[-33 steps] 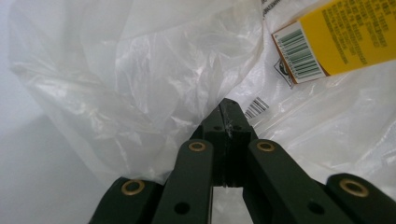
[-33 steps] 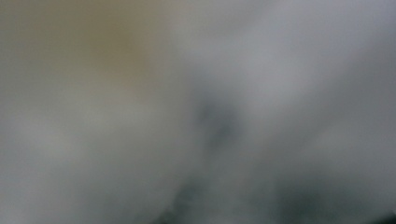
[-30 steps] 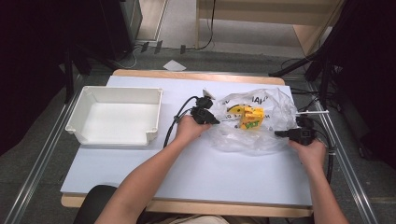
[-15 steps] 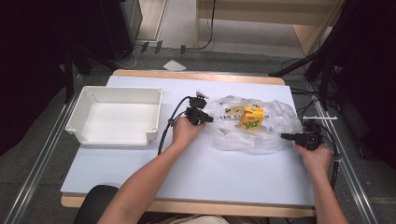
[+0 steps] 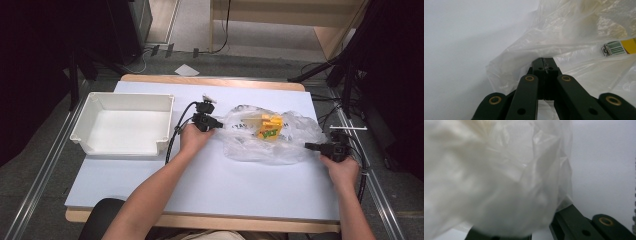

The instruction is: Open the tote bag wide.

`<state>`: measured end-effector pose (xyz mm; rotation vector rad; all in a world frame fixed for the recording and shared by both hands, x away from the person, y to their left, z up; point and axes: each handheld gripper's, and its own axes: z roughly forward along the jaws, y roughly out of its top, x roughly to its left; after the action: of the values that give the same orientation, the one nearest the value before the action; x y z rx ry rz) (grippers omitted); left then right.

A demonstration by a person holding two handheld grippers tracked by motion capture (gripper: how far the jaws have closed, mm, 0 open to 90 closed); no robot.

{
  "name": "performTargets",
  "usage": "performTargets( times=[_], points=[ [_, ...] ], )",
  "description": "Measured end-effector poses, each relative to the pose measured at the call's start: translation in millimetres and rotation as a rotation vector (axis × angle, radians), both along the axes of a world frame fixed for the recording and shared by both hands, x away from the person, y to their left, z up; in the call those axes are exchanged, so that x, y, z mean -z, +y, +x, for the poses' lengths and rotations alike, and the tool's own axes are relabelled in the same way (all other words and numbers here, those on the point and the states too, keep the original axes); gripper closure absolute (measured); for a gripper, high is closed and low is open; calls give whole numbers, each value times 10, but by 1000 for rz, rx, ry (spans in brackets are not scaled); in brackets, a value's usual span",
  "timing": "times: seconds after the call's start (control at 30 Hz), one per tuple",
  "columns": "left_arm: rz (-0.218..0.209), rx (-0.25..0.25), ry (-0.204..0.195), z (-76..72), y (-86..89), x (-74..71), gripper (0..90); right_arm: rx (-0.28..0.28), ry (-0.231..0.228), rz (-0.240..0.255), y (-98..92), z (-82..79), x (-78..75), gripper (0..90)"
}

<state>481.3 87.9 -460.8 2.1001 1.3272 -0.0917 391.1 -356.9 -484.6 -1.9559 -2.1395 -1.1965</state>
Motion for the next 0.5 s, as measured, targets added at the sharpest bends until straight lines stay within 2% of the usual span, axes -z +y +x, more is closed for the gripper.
performTargets(
  times=[0.17,0.33,0.4,0.5],
  points=[
    [7,-20,-6,25,57,-9,900,13,-4,-4,-60,-9,-1,900],
    [35,-7,-23,18,19,-23,900,17,-10,-1,-80,-12,-9,900],
    [44,-2,-28,19,4,-29,900,23,-16,0,-64,-12,-44,900],
    [38,-3,-22,21,3,-30,900,18,-37,-26,-14,-12,-139,900]
  ],
)
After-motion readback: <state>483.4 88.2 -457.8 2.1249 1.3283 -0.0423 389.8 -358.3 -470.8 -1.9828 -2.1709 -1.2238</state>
